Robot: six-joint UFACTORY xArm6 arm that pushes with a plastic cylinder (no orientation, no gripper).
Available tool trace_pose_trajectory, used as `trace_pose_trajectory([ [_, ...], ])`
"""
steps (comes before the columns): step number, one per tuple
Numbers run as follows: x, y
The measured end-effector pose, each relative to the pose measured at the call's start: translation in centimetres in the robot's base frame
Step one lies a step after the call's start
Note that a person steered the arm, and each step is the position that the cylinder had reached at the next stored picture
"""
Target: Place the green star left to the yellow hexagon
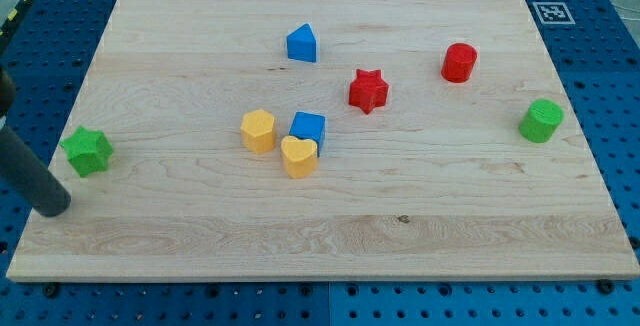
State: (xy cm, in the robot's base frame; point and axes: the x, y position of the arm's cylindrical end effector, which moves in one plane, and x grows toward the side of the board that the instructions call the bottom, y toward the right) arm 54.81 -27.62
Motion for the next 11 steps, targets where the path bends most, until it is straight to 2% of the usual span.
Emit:
trace_pose_trajectory([
  [3, -4.2, 0.5],
  [6, -6.0, 0.8],
  [7, -4.1, 0.8],
  [9, 2.9, 0.8],
  [11, 0.6, 2.9],
])
